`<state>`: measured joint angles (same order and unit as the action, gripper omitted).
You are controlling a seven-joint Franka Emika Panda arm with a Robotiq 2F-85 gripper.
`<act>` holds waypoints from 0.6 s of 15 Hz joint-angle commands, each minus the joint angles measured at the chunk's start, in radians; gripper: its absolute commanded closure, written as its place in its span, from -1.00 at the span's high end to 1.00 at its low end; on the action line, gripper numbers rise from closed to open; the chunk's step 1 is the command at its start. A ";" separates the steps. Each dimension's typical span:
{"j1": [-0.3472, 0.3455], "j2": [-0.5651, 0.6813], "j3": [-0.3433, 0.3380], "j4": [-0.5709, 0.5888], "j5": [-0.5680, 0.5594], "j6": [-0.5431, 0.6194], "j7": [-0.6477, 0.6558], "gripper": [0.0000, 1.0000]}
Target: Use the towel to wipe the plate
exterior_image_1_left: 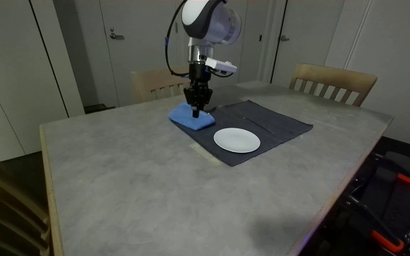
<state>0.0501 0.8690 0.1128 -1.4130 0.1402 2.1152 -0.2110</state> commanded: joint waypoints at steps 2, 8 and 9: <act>0.012 -0.107 0.004 -0.079 -0.054 0.013 -0.008 0.37; 0.032 -0.192 0.008 -0.127 -0.081 -0.007 0.004 1.00; 0.033 -0.196 0.009 -0.130 -0.081 -0.007 0.000 1.00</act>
<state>0.0845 0.7230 0.1159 -1.4838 0.0747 2.1137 -0.2097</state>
